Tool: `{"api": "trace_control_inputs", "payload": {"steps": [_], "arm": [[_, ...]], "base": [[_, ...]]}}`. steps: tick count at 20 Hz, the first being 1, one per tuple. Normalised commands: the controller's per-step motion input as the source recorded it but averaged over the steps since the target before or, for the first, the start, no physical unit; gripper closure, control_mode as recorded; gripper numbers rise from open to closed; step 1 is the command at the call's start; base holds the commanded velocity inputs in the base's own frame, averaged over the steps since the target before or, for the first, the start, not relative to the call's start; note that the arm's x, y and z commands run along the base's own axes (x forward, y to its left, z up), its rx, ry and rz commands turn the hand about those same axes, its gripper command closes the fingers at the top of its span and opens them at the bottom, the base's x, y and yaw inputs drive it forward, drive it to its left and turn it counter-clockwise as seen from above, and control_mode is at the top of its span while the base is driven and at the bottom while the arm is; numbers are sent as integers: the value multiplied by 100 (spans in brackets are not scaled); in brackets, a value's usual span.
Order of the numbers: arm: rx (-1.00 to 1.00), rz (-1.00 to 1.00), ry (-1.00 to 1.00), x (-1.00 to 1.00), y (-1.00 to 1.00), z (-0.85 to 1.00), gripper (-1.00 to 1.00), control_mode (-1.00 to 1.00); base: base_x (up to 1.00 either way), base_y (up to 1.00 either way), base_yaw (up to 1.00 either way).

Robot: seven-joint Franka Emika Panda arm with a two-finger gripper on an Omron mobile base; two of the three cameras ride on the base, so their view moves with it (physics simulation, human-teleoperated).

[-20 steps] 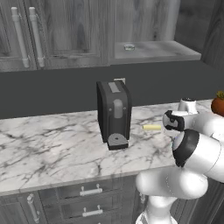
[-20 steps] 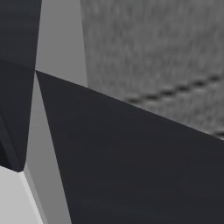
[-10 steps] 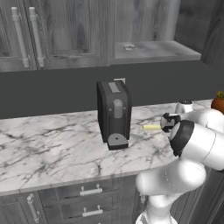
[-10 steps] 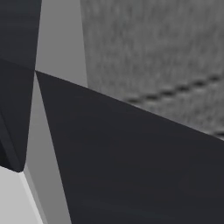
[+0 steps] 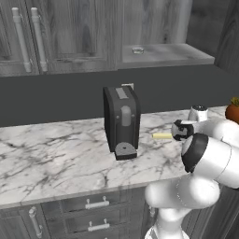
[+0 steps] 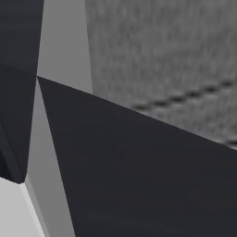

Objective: Restock the canned food cabinet by taking the new fresh canned food from the counter and placing it in the cabinet. Then, take the old canned food from the cabinet and place it on the counter.

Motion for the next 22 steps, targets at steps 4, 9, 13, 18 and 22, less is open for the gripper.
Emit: {"api": "trace_control_inputs", "payload": {"steps": [4,9,13,18,22], "arm": [[-18,0,-52,-42,19,97,100,-100],[-27,6,-41,-44,2,100,100,-100],[-23,18,-35,-29,0,100,100,-100],[-16,19,-24,-23,2,100,100,-100],[-10,12,-5,-17,8,100,100,-100]], "base": [[0,0,0],[0,0,0],[0,0,0],[0,0,0],[0,0,0]]}}
